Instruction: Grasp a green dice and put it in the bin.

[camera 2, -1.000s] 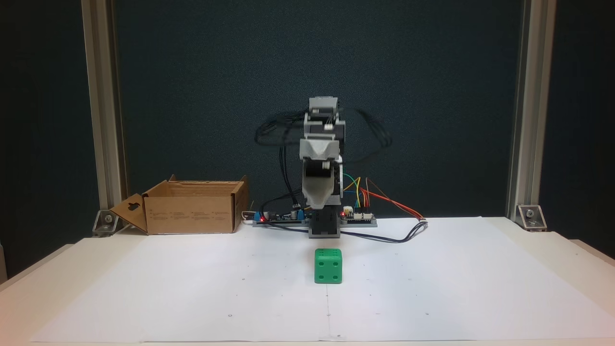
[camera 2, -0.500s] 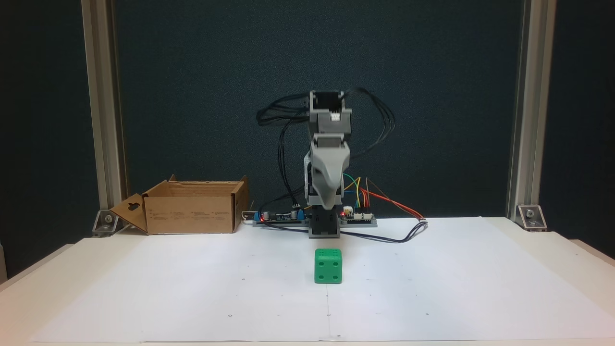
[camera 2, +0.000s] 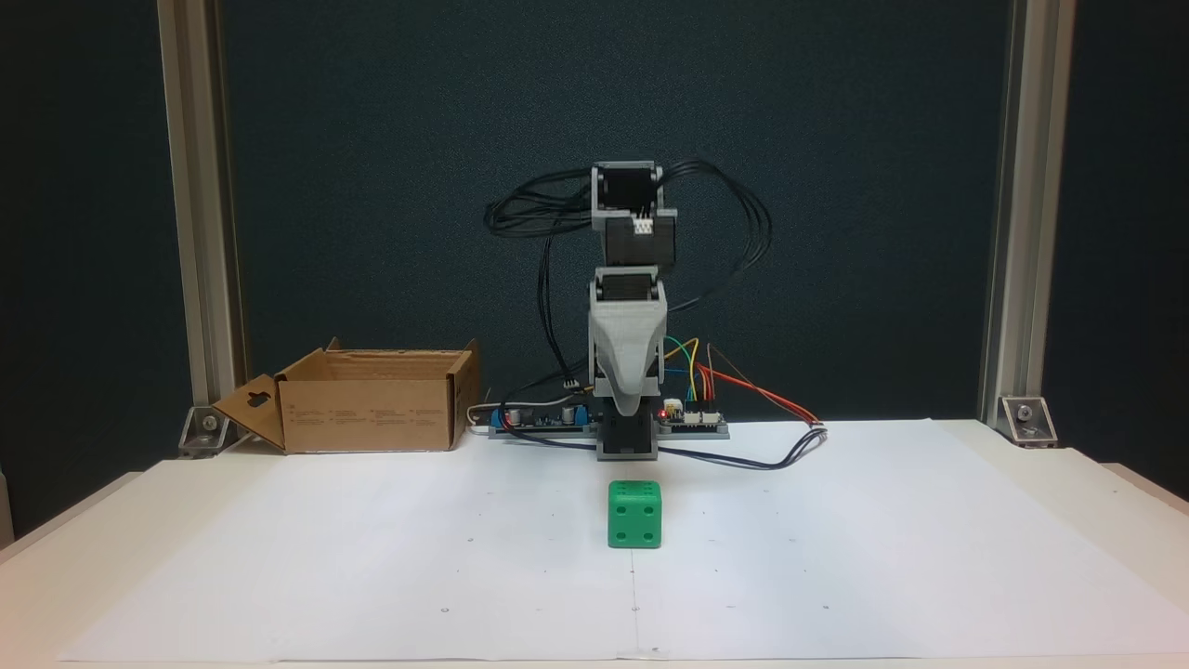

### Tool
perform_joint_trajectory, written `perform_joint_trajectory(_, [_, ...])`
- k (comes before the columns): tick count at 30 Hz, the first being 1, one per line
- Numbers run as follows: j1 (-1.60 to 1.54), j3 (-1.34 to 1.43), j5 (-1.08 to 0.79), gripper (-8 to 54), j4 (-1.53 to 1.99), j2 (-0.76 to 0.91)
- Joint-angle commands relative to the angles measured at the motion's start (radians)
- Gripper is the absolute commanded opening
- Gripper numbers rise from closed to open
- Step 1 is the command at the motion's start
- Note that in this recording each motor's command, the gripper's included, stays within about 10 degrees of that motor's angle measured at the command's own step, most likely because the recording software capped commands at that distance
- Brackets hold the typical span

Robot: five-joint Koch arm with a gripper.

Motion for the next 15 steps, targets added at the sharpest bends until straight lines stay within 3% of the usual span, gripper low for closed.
perform_joint_trajectory(1, [-0.002,-0.055,0.077,43.2,0.000,-0.011])
perform_joint_trajectory(15, [-0.025,-0.057,0.130,44.1,-0.026,-0.041])
